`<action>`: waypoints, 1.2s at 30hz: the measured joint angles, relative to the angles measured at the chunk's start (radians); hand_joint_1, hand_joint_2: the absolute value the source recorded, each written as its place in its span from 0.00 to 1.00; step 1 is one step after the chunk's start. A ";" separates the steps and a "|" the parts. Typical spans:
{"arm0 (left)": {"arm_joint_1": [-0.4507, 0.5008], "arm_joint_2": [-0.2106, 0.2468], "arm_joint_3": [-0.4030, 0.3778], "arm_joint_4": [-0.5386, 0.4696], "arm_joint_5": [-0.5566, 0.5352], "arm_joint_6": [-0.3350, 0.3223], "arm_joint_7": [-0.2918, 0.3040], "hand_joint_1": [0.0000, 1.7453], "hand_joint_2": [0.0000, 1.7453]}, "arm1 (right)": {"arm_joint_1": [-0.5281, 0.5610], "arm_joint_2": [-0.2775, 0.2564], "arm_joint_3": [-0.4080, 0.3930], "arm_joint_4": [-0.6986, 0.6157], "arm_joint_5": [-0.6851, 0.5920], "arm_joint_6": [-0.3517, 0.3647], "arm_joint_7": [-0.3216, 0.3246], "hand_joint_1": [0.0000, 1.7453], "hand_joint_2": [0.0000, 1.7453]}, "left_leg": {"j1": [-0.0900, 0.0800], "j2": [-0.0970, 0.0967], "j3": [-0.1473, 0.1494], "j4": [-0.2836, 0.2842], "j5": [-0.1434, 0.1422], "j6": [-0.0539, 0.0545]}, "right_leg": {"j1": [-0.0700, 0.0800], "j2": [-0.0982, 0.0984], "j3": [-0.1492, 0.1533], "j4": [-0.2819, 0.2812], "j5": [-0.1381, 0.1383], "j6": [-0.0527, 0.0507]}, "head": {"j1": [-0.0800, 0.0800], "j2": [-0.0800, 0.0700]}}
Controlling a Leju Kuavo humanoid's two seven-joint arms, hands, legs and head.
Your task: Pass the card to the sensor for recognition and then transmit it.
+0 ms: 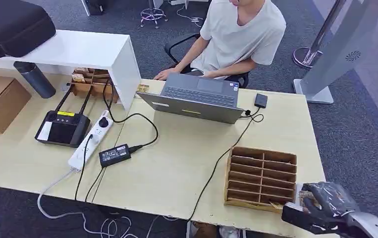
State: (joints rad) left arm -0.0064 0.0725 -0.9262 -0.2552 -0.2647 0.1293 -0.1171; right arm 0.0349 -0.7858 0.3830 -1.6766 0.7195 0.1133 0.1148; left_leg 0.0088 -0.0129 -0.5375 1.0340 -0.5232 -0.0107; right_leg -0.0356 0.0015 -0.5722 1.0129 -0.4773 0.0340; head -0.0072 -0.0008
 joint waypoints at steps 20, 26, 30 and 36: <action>0.000 0.000 -0.002 0.000 0.000 0.000 0.000 0.00 1.00 | 0.000 0.021 0.009 0.036 0.000 -0.002 -0.012 1.00 1.00 | 0.000 0.000 0.000 0.000 0.000 0.000 | 0.000 0.000 0.000 0.000 0.000 0.000 | 0.000 0.000; 0.000 0.000 -0.002 0.000 0.000 0.001 0.000 0.00 1.00 | 0.000 0.031 0.008 0.037 0.012 -0.072 -0.044 1.00 1.00 | 0.000 0.001 0.000 0.000 0.000 0.000 | 0.000 0.000 0.000 0.000 0.000 0.000 | 0.000 0.000; 0.000 0.000 -0.003 0.000 0.000 0.001 -0.002 0.00 1.00 | -0.023 0.052 -0.002 0.013 0.062 -0.183 -0.082 1.00 1.00 | 0.000 0.002 0.000 0.000 0.000 0.000 | 0.000 0.002 0.000 0.001 0.000 0.000 | 0.000 0.000; 0.000 0.000 -0.003 0.000 0.000 0.002 -0.003 0.00 1.00 | -0.067 0.076 -0.020 -0.021 0.077 -0.206 -0.092 1.00 1.00 | 0.000 0.001 0.000 0.000 0.000 0.000 | 0.000 0.001 0.000 0.001 0.000 0.000 | 0.000 0.000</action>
State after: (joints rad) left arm -0.0069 0.0721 -0.9293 -0.2552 -0.2644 0.1313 -0.1198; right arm -0.0320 -0.7099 0.3628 -1.6972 0.7961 -0.0931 0.0229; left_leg 0.0089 -0.0119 -0.5372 1.0339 -0.5230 -0.0109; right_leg -0.0356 0.0027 -0.5719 1.0136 -0.4769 0.0336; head -0.0072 -0.0008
